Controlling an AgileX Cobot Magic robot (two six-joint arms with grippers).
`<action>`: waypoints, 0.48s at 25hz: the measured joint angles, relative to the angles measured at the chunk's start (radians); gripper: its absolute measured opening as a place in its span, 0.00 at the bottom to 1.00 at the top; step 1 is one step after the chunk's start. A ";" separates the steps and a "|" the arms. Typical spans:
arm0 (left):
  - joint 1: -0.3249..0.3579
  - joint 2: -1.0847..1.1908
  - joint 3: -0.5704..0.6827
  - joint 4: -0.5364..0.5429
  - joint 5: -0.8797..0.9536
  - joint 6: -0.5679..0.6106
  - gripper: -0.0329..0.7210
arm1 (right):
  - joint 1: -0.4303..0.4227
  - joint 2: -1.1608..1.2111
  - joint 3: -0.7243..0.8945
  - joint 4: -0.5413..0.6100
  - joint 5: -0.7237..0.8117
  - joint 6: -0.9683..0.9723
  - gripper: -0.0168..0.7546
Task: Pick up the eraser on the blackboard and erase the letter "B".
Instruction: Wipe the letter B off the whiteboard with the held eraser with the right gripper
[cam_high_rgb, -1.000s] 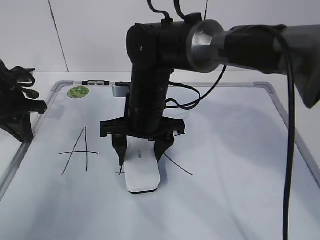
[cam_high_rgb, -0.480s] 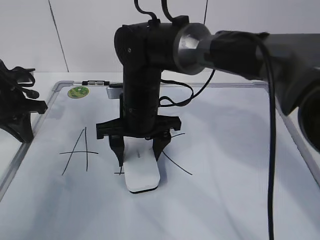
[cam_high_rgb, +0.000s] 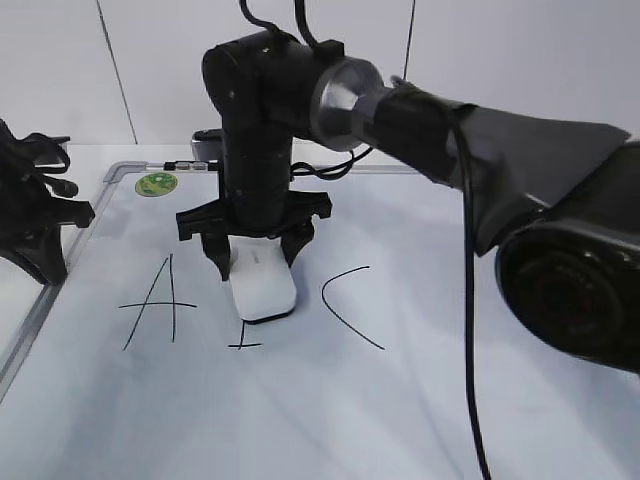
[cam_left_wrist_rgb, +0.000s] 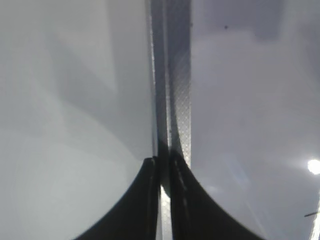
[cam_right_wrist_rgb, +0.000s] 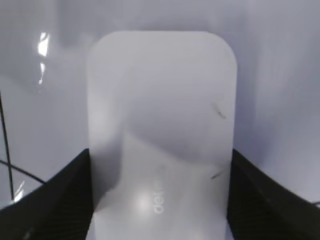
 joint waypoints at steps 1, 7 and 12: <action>0.000 0.000 0.000 0.000 0.000 0.000 0.06 | -0.002 0.017 -0.035 0.000 0.000 -0.002 0.75; 0.000 0.000 0.000 -0.001 0.000 0.000 0.06 | -0.035 0.088 -0.173 -0.012 -0.037 -0.004 0.75; 0.000 0.000 0.000 -0.002 0.000 0.000 0.06 | -0.065 0.097 -0.182 0.000 -0.078 -0.019 0.75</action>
